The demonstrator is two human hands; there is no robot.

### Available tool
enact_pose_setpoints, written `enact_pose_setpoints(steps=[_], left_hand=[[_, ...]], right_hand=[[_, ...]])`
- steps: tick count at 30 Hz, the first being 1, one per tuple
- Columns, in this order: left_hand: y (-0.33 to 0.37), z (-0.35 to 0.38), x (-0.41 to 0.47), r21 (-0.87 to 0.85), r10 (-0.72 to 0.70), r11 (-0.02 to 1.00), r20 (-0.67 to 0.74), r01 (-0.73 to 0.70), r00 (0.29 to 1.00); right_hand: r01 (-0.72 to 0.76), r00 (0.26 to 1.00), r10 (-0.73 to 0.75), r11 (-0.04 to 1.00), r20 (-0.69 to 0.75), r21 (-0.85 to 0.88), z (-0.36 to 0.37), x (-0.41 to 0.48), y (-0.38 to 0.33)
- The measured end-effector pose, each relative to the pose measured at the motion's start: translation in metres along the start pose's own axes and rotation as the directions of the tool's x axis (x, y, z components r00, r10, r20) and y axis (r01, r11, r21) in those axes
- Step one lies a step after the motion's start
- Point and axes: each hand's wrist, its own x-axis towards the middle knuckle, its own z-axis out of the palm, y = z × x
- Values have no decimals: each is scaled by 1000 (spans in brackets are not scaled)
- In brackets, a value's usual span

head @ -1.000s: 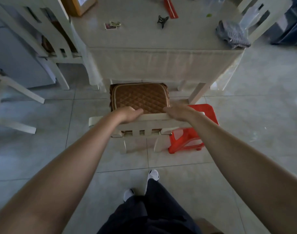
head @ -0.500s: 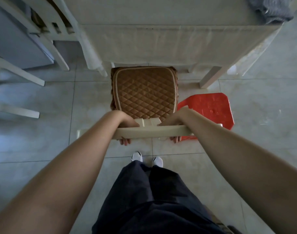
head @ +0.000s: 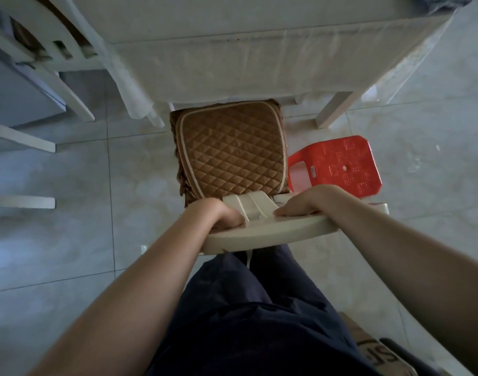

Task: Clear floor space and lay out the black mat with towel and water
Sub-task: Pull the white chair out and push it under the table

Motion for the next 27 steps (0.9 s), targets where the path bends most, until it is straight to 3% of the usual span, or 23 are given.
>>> enact_pose_setpoints(steps=[10,19,27], left_hand=[[7,-32,-11,-40,30,999,60,-27,998],[42,-38,-9,-39,42,998,92,-39,995],[66,-45,-8,-24,13,1000,109,-10,994]], right_hand=[[-34,999,29,992,41,125,-35,8,9],[-56,998,59,996,-32,75,-59,20,35],[-44,999,43,997,26,57,-70,23,53]])
